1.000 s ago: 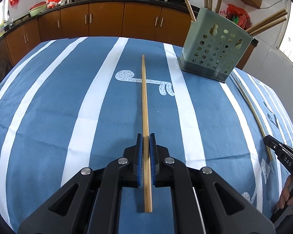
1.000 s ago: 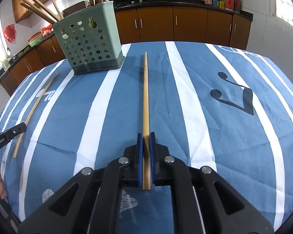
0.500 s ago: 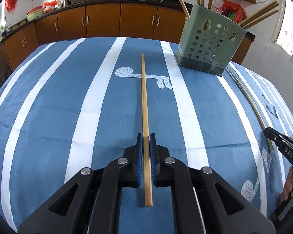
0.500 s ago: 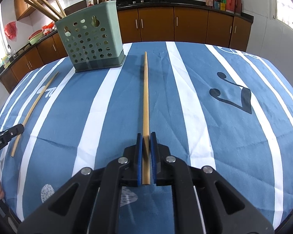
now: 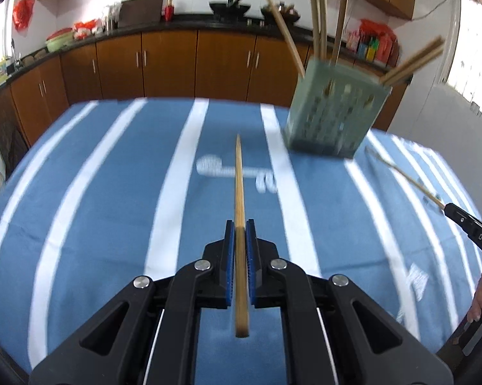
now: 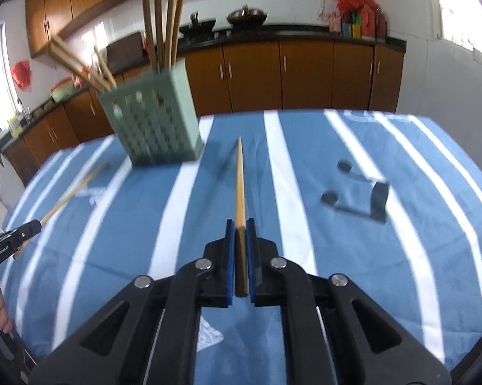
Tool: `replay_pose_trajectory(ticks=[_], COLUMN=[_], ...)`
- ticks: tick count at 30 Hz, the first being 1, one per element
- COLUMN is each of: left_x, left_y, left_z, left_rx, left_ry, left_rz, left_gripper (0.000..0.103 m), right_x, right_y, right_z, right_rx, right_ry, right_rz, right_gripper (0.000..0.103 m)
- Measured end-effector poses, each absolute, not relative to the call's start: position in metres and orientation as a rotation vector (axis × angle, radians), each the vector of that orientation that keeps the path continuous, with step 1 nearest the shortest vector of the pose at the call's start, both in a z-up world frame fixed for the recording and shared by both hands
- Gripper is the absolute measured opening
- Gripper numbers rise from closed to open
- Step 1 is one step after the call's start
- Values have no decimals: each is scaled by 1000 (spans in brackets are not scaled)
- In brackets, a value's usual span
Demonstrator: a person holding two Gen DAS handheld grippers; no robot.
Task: Organize utensils
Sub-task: 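Lift the held chopsticks upright with both grippers toward the green holder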
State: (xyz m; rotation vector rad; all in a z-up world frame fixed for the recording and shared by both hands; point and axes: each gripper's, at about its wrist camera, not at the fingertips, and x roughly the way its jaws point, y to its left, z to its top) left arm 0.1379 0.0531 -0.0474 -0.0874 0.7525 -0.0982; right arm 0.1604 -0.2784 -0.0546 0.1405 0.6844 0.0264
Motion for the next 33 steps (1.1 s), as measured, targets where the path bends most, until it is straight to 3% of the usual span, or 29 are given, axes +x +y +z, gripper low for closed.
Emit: replay_pose_trajectory(ticks=[16, 33], left_x=[135, 141], left_y=[69, 55], left_z=[40, 63], left_rx=[-166, -137], left_ry=[510, 462], left_rz=[-101, -144], left_gripper=[7, 7], right_x=[146, 150], right_y=[-294, -277], right_z=[32, 74], right_rx=[187, 135], right_ry=[427, 349], right_rz=[39, 93], right_gripper=[8, 8])
